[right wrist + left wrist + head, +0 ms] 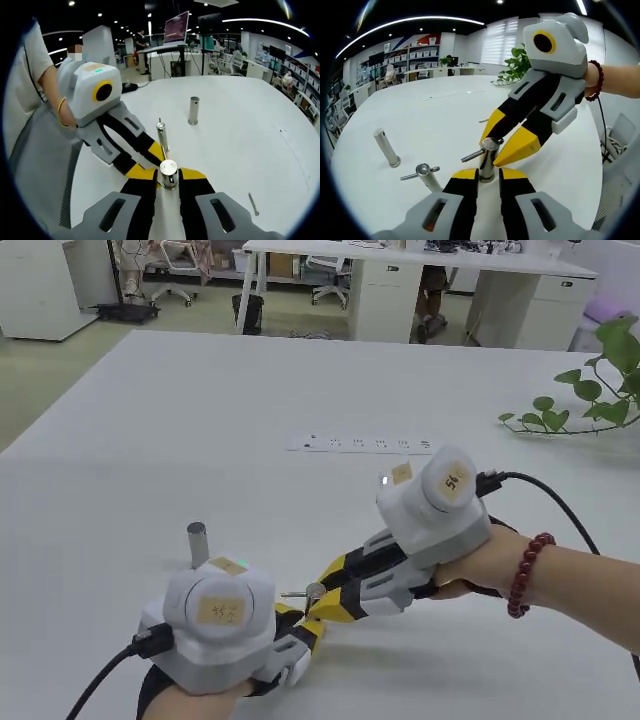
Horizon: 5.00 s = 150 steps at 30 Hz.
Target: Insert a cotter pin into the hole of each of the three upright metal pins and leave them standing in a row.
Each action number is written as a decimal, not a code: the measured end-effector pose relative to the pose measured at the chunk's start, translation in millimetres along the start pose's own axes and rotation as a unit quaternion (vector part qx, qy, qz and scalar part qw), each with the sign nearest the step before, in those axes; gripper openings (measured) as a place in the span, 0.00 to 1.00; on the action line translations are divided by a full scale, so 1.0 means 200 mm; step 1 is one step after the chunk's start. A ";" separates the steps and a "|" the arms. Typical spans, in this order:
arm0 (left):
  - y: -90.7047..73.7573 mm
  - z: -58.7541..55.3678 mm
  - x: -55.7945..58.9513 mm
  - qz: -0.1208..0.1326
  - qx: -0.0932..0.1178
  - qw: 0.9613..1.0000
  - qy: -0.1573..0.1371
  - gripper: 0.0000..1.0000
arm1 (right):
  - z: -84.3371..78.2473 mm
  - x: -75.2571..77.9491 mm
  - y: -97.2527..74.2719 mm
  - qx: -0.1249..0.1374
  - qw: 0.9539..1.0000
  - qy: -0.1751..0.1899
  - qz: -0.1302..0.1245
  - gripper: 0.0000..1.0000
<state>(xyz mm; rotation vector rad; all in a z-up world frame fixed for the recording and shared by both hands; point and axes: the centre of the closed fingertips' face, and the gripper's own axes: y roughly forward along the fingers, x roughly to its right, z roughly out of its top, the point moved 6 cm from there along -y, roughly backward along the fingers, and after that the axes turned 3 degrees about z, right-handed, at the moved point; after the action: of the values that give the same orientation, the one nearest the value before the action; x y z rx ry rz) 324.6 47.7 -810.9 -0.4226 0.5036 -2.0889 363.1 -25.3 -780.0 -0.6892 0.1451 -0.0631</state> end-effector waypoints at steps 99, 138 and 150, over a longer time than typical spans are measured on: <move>-0.44 0.03 -0.20 -0.018 0.083 0.996 0.004 0.99 | 0.42 0.30 0.53 0.087 0.992 0.032 -0.086 0.13; -0.48 0.04 -0.13 -0.023 0.079 0.996 0.022 0.98 | -0.02 0.26 -0.05 0.066 0.987 0.052 -0.134 0.13; -0.49 0.05 -0.10 -0.028 0.081 0.996 0.029 0.96 | -0.11 0.16 -0.17 0.059 0.988 0.046 -0.131 0.13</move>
<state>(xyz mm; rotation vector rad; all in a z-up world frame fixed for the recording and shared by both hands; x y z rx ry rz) 270.6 110.8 -754.1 -0.2842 0.3569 -2.1819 390.8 -68.6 -779.1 -0.5833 0.1369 -0.3543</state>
